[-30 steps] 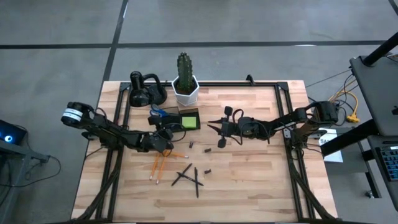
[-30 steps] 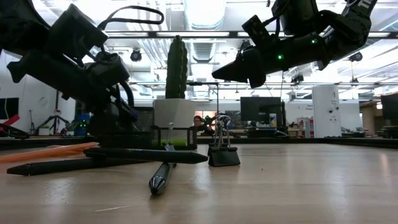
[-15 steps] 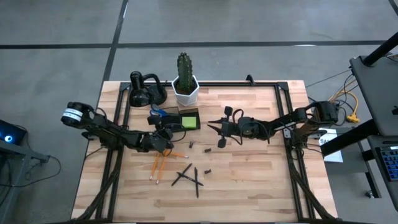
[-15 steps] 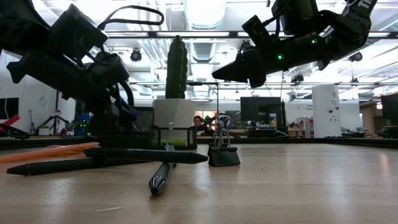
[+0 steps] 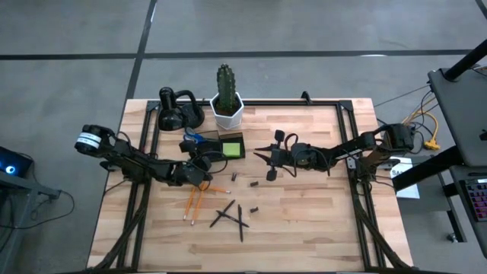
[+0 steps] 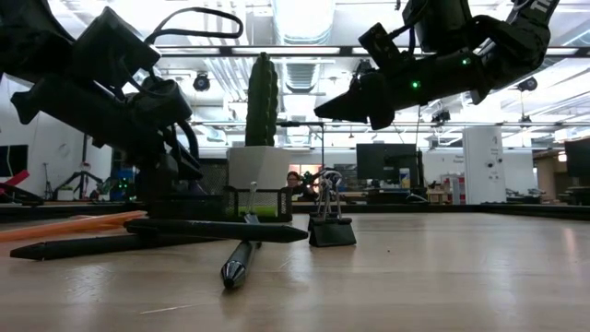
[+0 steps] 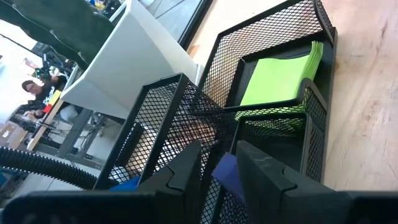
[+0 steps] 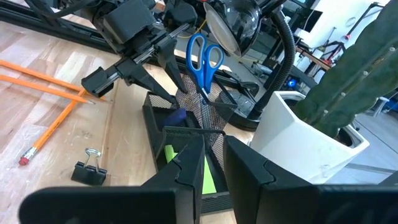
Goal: Pick and place office supplies into organizer
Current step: Put the bottom left orange pencil into the black desk organizer
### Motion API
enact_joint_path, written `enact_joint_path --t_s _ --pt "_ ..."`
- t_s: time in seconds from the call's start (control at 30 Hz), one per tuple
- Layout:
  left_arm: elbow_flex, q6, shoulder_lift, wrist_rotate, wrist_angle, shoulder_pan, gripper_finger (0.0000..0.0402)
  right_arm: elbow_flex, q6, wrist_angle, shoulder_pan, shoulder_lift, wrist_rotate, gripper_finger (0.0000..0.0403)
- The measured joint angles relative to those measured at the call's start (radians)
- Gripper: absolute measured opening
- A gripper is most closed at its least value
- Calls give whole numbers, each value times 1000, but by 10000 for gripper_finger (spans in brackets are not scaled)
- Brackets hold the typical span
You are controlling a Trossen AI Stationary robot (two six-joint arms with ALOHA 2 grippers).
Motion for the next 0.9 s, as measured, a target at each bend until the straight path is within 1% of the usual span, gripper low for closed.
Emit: enact_joint_path --t_s 0.33,0.57,0.8,0.9 --pt "6 1 -2 0 0 0 87 -1 -14 0 0 0 0 48" --pt "83 -2 -6 6 4 -5 87 -1 -32 0 0 0 1 48" --pt "153 -3 -6 68 4 -39 87 -1 -32 -8 0 0 0 48" --pt "168 -5 -6 142 4 -60 87 -2 -31 -25 0 0 1 48"
